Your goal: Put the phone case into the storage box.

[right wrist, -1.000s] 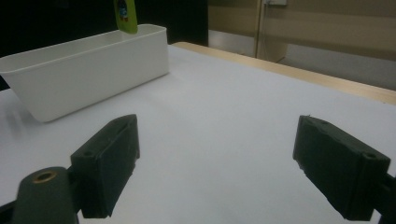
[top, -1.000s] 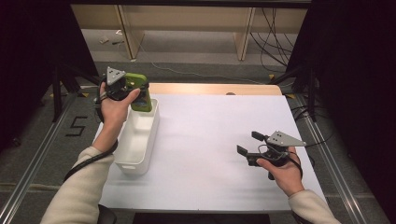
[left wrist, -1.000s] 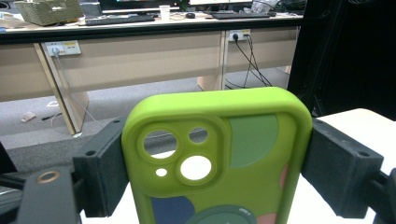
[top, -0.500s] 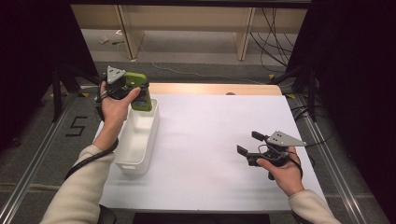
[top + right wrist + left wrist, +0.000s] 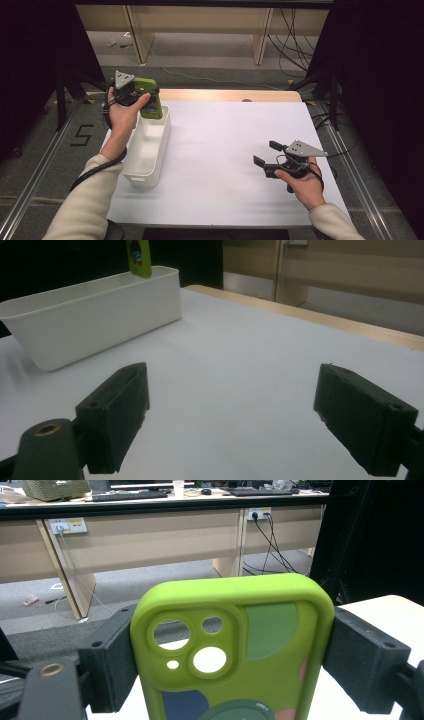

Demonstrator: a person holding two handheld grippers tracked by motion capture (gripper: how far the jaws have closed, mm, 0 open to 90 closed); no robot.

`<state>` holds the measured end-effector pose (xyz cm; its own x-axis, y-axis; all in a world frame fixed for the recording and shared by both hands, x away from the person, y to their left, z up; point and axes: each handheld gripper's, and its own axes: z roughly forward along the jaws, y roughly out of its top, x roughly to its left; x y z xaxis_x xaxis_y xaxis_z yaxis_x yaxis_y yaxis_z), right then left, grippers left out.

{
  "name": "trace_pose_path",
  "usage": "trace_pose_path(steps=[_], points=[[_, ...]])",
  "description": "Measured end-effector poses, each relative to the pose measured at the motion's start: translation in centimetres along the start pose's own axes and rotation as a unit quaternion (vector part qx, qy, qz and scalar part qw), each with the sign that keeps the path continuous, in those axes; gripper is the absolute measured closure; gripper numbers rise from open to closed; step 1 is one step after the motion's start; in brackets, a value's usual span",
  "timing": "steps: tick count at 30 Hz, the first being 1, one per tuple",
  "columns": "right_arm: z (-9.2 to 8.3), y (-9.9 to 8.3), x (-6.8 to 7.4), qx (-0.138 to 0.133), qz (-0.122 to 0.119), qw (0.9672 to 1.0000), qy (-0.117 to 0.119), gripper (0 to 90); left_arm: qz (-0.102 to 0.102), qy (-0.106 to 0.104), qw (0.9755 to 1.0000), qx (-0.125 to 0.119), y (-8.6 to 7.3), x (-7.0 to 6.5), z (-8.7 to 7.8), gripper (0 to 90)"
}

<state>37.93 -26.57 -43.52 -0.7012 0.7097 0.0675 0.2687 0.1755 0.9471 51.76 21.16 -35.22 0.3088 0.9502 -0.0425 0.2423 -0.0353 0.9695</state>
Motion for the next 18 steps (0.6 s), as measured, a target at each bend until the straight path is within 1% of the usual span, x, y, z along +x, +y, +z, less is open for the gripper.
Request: trace_pose_path(steps=[18], points=[[0.02,-0.03,0.0,0.002,0.001,1.0,0.0,15.7,0.0,0.003,1.0,0.001,0.0,0.2,0.35,15.9]])
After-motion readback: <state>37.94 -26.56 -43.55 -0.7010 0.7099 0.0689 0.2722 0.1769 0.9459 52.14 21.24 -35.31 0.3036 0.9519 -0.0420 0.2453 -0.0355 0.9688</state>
